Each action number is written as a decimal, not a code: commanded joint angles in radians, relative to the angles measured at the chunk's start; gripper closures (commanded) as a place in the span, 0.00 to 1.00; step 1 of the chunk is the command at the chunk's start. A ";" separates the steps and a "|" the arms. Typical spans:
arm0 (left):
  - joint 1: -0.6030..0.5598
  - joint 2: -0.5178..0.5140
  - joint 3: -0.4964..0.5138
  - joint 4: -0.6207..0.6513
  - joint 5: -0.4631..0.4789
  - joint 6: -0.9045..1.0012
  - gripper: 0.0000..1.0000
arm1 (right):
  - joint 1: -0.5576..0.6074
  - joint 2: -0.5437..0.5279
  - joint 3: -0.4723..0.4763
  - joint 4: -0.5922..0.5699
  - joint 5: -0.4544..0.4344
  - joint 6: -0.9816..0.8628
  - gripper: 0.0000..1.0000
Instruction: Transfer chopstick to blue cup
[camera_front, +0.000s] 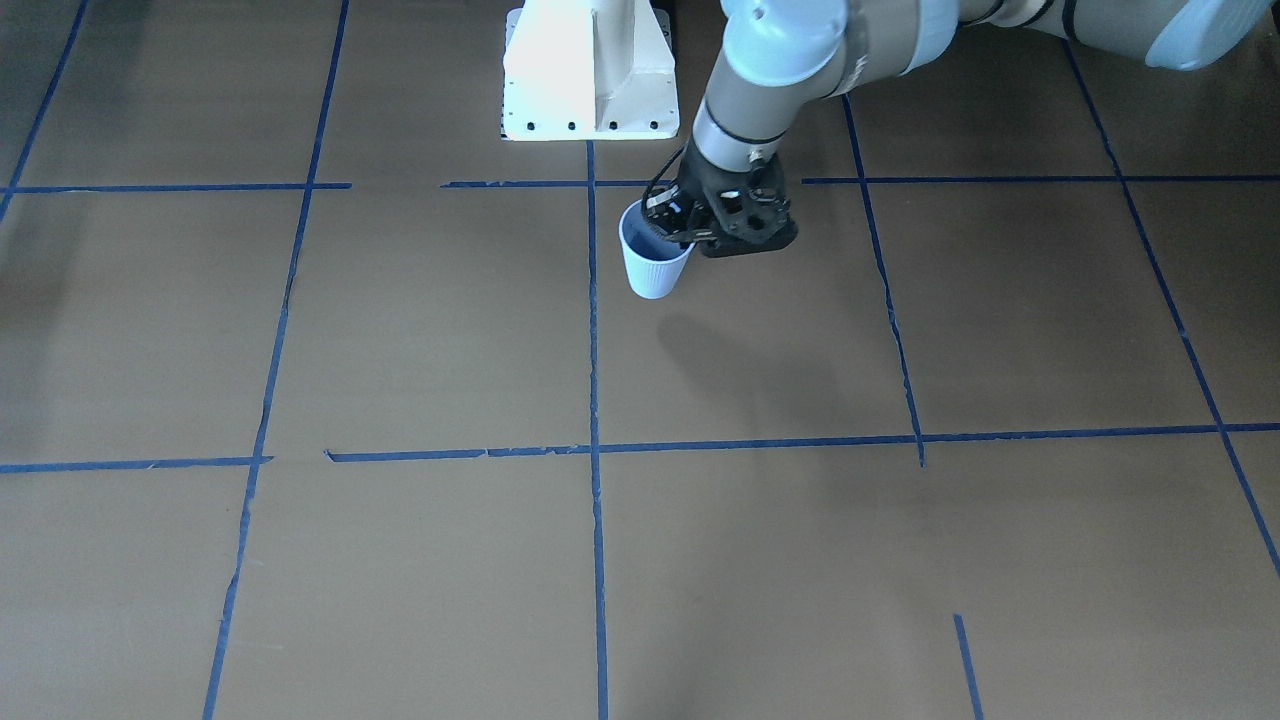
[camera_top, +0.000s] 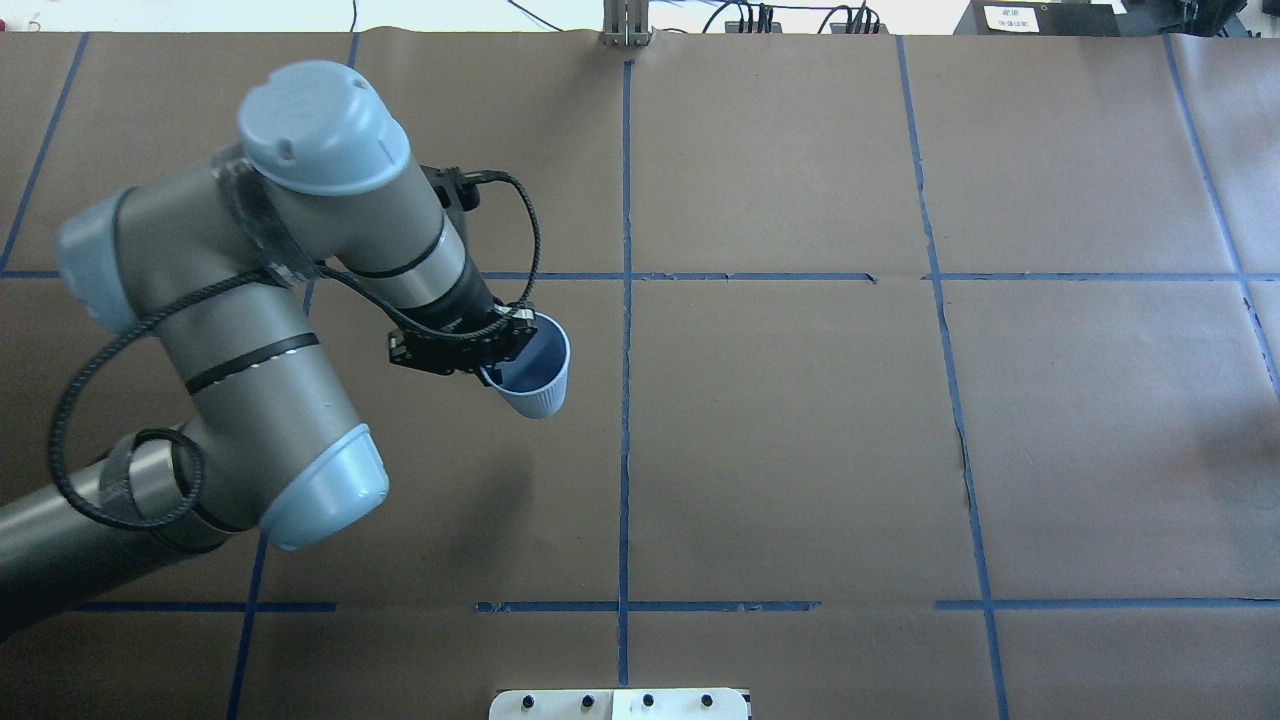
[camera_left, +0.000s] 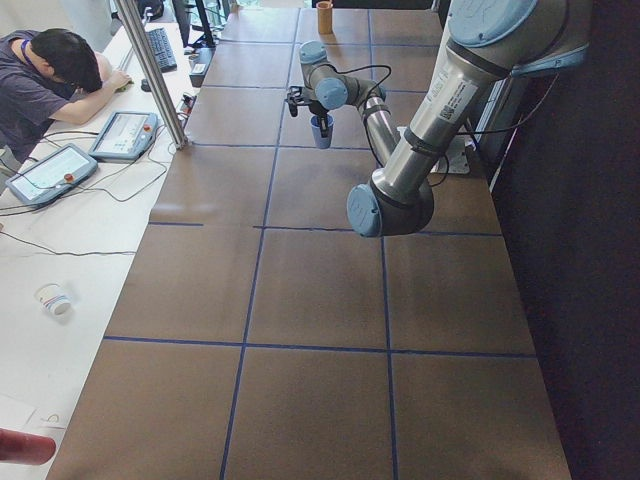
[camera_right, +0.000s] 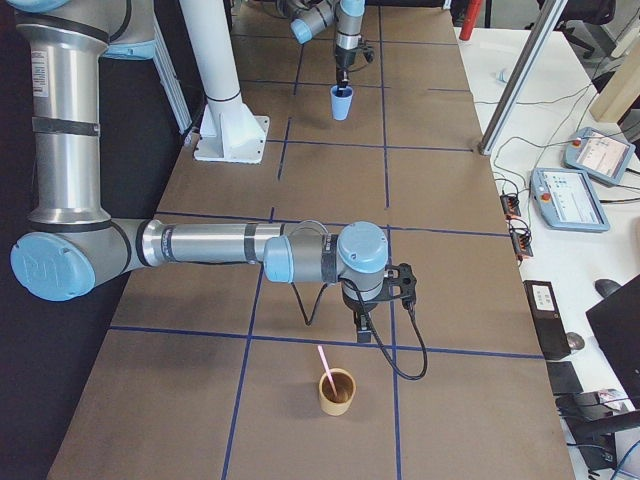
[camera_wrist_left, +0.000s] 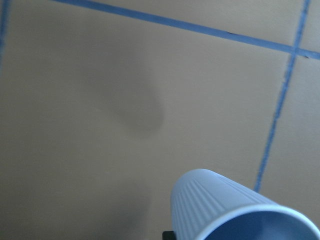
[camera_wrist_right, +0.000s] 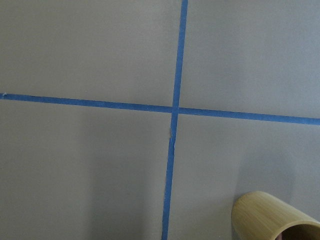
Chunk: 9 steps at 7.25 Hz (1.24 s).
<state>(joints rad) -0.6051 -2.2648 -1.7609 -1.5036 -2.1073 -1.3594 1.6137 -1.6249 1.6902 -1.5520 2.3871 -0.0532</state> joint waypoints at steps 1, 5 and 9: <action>0.025 -0.048 0.095 -0.073 0.021 -0.014 0.99 | 0.000 0.000 0.006 0.000 0.003 0.001 0.00; 0.047 -0.068 0.204 -0.205 0.024 -0.014 0.96 | 0.000 0.008 0.005 -0.002 0.003 0.003 0.00; 0.045 -0.059 0.192 -0.241 0.030 -0.026 0.00 | 0.000 0.010 0.003 -0.010 0.012 0.004 0.00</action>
<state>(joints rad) -0.5581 -2.3266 -1.5610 -1.7361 -2.0784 -1.3795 1.6137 -1.6156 1.6939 -1.5584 2.3928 -0.0493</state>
